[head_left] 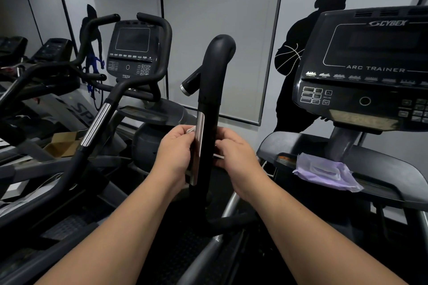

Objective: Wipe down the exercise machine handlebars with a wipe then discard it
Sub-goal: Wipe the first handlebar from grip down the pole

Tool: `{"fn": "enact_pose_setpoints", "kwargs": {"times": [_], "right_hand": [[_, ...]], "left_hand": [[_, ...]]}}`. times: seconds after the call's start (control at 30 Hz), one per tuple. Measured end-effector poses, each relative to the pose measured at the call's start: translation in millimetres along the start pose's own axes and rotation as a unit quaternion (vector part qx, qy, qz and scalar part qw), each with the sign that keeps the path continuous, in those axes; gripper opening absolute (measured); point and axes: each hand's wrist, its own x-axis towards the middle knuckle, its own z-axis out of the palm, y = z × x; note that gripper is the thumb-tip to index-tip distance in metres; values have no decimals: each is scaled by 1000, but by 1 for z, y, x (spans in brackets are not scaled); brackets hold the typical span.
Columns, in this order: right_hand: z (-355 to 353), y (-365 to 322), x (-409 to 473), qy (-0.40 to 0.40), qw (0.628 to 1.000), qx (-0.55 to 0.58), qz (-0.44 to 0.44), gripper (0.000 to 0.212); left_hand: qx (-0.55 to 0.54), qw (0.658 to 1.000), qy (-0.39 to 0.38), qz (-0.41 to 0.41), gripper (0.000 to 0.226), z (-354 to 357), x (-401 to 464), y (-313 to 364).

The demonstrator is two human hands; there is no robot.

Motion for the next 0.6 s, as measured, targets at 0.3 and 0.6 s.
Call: {"fn": "enact_pose_setpoints", "kwargs": {"times": [0.3, 0.6], "right_hand": [[-4, 18, 9, 68, 995, 45, 60, 25], [-2, 14, -2, 136, 986, -56, -84, 16]], "left_hand": [[42, 999, 10, 2, 22, -4, -1, -1], [23, 1000, -6, -12, 27, -3, -9, 0]]}}
